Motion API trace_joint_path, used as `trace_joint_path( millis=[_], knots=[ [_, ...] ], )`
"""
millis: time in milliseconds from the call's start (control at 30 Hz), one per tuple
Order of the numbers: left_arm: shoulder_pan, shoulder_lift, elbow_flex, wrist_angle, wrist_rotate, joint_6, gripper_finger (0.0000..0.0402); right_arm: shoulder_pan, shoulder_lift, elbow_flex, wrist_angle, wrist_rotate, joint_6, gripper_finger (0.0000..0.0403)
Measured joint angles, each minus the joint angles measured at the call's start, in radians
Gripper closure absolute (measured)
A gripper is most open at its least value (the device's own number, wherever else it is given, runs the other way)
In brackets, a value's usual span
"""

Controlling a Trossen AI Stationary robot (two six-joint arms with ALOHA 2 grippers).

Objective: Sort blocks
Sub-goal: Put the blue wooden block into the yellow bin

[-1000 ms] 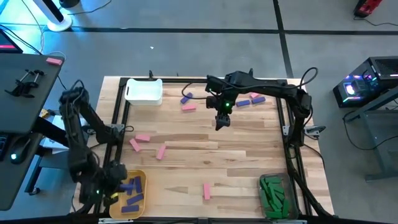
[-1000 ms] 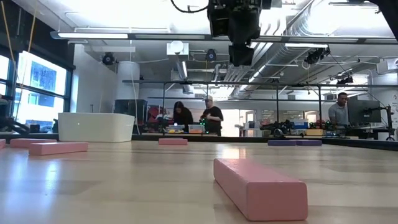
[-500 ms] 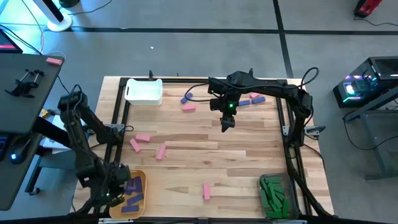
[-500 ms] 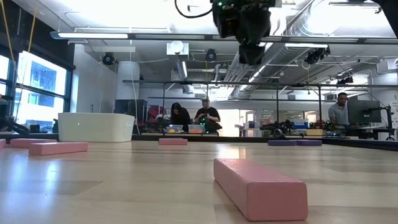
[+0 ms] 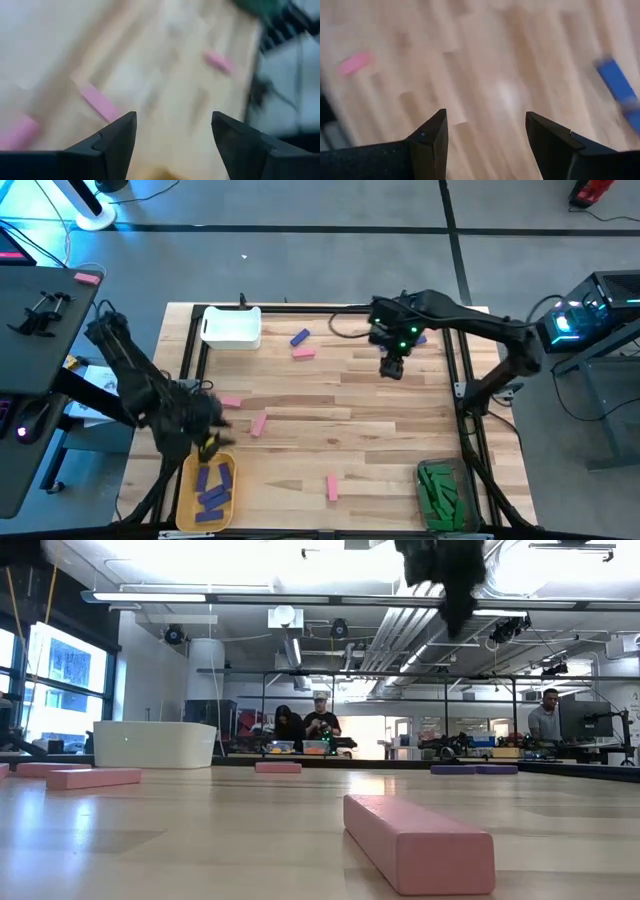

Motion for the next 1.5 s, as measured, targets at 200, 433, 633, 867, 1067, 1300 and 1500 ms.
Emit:
trace_joint_path(
  millis=[200,433,633,867,1067,1300,1500],
  knots=[
    [0.169,-0.056,0.000,-0.027,-0.207,0.036,0.0156,-0.216,-0.079,-0.388,0.365,0.023,0.338,0.0204],
    [0.293,-0.053,0.000,0.062,-0.224,0.109,0.0156,-0.340,0.021,-0.491,0.653,0.031,0.302,0.0204],
    [0.332,-0.042,0.000,0.107,-0.203,0.180,0.0156,-0.354,0.212,-0.295,0.417,0.206,0.170,0.0204],
    [0.344,-0.035,0.000,0.124,-0.202,0.181,0.0156,-0.361,0.423,-0.125,0.290,0.210,0.046,0.0204],
    [0.343,-0.032,-0.001,0.159,-0.196,0.181,0.0156,-0.372,0.456,-0.092,0.267,0.232,0.032,0.0278],
    [0.343,-0.032,-0.001,0.162,-0.197,0.191,0.0156,-0.441,0.436,-0.123,0.246,0.228,0.110,0.0387],
    [0.343,-0.033,-0.001,0.162,-0.203,0.200,0.0156,-0.455,0.429,-0.234,0.296,0.186,0.200,0.0398]
  ],
)
